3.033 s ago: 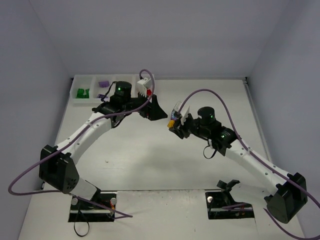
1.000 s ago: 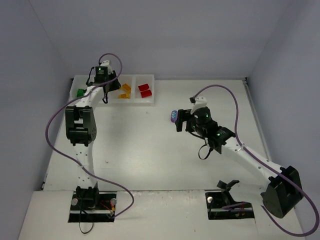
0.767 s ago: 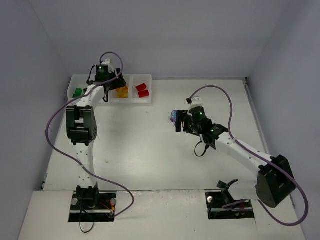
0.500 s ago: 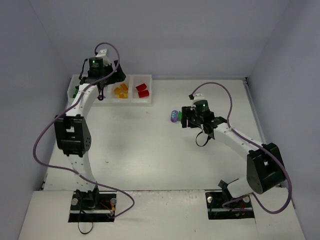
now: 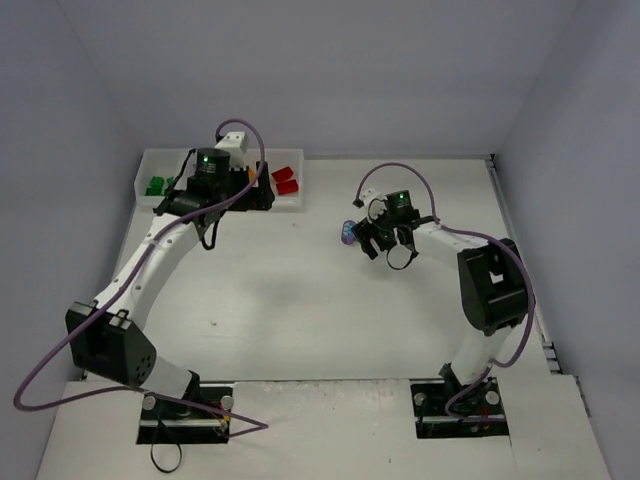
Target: Sort the legos into containers by color
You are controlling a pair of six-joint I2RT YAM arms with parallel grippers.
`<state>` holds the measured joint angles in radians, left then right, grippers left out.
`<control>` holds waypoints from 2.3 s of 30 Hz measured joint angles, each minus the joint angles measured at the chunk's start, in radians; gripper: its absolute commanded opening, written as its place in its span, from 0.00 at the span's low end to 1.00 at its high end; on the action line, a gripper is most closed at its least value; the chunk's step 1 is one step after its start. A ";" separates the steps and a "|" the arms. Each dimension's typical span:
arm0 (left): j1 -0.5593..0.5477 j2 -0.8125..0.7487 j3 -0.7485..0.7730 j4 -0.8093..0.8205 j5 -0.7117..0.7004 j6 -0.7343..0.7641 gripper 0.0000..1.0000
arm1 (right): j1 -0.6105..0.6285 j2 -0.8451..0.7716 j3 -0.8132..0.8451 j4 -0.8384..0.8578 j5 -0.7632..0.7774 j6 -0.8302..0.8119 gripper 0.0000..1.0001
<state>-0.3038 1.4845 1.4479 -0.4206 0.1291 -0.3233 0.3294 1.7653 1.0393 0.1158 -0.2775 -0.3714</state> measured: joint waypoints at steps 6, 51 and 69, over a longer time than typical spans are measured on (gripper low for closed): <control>0.003 -0.193 -0.200 -0.052 0.024 -0.004 0.85 | -0.039 0.122 0.087 -0.009 -0.081 -0.138 0.77; -0.060 -0.051 -0.277 0.081 0.388 -0.137 0.85 | 0.248 -0.288 -0.101 0.014 -0.225 -0.096 0.05; -0.158 0.108 -0.220 0.222 0.702 -0.140 0.72 | 0.268 -0.483 -0.161 0.023 -0.188 -0.072 0.07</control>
<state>-0.4618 1.5925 1.2274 -0.1982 0.8307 -0.4637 0.5972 1.2827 0.8783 0.1383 -0.4656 -0.4431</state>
